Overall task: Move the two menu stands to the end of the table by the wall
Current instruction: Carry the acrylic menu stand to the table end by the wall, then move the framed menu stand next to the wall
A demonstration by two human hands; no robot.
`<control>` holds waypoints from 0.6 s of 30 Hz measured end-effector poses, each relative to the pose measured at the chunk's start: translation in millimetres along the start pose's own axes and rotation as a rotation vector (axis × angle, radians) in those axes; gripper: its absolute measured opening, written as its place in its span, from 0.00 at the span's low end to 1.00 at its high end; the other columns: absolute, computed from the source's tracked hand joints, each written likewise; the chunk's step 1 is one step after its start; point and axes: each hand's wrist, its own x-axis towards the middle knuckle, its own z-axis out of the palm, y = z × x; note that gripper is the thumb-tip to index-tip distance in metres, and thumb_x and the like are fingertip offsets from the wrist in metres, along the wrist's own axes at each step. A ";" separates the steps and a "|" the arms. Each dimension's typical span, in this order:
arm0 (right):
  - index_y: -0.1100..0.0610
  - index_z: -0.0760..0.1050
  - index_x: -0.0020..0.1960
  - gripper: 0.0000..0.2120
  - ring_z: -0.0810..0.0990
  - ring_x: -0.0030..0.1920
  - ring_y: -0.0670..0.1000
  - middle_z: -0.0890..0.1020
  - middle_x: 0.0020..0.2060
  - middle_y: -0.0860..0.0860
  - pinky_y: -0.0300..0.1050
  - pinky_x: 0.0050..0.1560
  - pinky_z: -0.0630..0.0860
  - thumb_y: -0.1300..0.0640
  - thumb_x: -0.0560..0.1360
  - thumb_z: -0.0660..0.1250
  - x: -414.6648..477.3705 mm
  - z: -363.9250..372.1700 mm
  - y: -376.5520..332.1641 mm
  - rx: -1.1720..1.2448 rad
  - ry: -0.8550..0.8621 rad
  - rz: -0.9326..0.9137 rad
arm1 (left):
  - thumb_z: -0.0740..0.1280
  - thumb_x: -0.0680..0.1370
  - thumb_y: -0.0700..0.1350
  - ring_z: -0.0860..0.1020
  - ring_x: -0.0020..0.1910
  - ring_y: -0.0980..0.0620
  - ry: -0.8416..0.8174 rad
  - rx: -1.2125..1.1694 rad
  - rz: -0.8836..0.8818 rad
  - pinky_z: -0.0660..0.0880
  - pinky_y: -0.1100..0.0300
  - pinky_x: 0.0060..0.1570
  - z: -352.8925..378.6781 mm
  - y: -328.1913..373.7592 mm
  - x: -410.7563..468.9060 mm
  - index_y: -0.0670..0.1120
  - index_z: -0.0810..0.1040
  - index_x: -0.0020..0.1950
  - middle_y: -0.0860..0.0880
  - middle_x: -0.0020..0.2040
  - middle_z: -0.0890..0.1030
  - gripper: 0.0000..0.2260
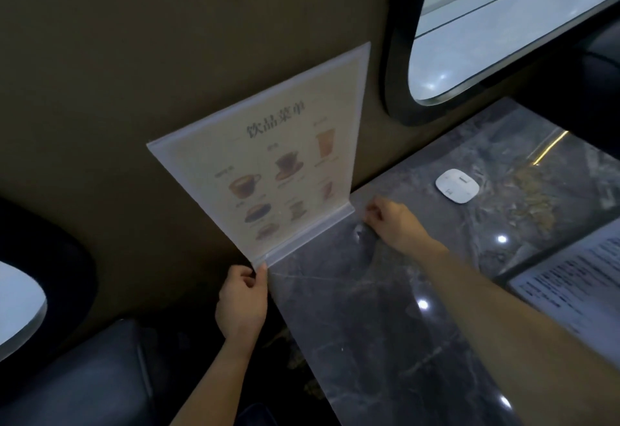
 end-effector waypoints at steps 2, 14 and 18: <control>0.60 0.72 0.53 0.10 0.77 0.49 0.60 0.80 0.48 0.59 0.50 0.47 0.73 0.58 0.74 0.62 -12.2 -5.4 5.9 -0.010 0.001 0.022 | 0.61 0.75 0.58 0.75 0.34 0.55 0.014 0.027 0.087 0.73 0.57 0.34 0.2 -0.9 -11.8 0.52 0.71 0.40 0.53 0.37 0.77 0.11; 0.56 0.71 0.60 0.16 0.73 0.46 0.47 0.77 0.52 0.53 0.40 0.46 0.67 0.52 0.74 0.64 -122.3 -61.0 59.7 0.025 0.123 0.168 | 0.66 0.73 0.56 0.75 0.46 0.53 -0.372 -0.033 0.674 0.73 0.56 0.45 47.1 86.0 -81.2 0.50 0.74 0.47 0.52 0.47 0.76 0.10; 0.55 0.72 0.58 0.15 0.76 0.47 0.51 0.78 0.47 0.50 0.42 0.45 0.69 0.51 0.73 0.65 -178.1 -84.0 83.7 -0.021 0.248 0.262 | 0.67 0.72 0.55 0.77 0.50 0.48 -0.505 -0.050 0.746 0.74 0.53 0.50 75.9 119.5 -105.6 0.45 0.76 0.52 0.46 0.51 0.78 0.16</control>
